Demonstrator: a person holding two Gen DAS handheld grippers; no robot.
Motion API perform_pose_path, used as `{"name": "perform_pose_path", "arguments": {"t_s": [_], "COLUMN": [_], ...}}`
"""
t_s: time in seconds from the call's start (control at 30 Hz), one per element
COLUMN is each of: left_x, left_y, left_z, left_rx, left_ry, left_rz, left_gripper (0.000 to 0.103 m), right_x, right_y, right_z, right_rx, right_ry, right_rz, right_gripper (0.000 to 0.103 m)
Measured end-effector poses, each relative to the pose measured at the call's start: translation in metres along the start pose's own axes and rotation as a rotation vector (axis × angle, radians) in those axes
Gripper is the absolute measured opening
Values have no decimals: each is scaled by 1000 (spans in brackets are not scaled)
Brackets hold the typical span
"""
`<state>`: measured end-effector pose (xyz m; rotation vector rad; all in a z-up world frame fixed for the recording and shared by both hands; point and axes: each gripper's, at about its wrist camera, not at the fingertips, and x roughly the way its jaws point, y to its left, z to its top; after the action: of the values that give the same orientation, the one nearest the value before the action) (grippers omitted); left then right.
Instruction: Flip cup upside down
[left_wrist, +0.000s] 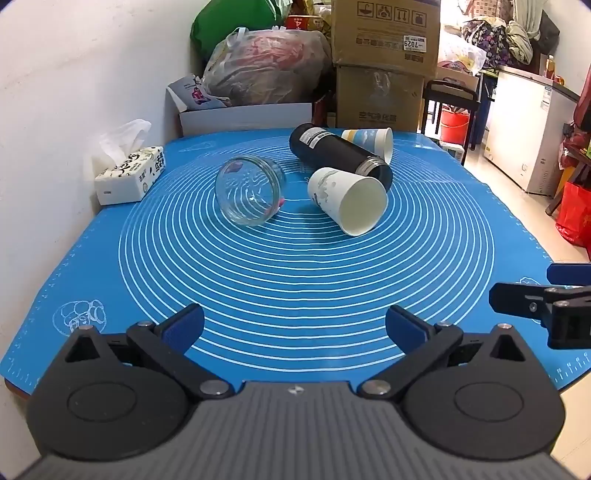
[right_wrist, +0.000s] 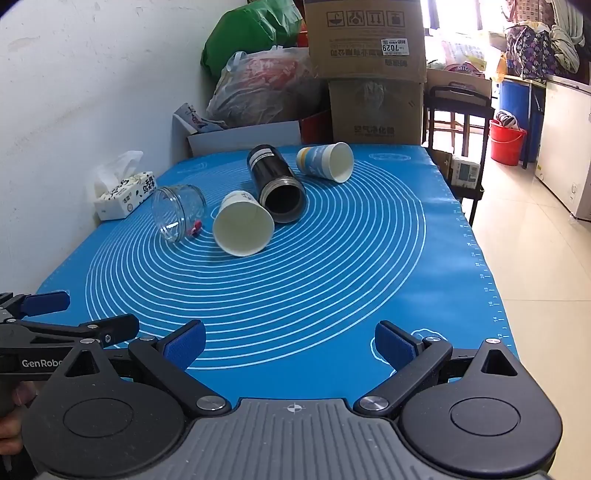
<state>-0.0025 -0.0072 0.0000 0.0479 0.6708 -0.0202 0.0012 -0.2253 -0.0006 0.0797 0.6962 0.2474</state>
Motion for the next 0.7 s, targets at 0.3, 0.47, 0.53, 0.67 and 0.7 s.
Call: {"name": "perform_pose_path", "arguments": {"t_s": [0.3,0.47,0.53,0.67,0.7], "left_x": [0,1,1,1,1], "left_y": [-1,-2,-2,-2,-2], "left_z": [1,0,0,-1,-1], "left_rx": [3,1,-1,3,4], "left_ry": [3,6,6,3,3], "left_rz": [-2,-3,-5,-6,-6], "left_gripper": [103,103,103,103,103], "right_x": [1,1,1,0,0], "right_y": [-2,-2,-2,-2,-1], "right_z": [-1,-1,-1,-1,-1], "right_rx": [1,1,1,2,2], "right_ry": [2,2,3,3,3], "right_rz": [0,0,-1,-1,-1], "right_gripper": [100,100,100,100,100]}}
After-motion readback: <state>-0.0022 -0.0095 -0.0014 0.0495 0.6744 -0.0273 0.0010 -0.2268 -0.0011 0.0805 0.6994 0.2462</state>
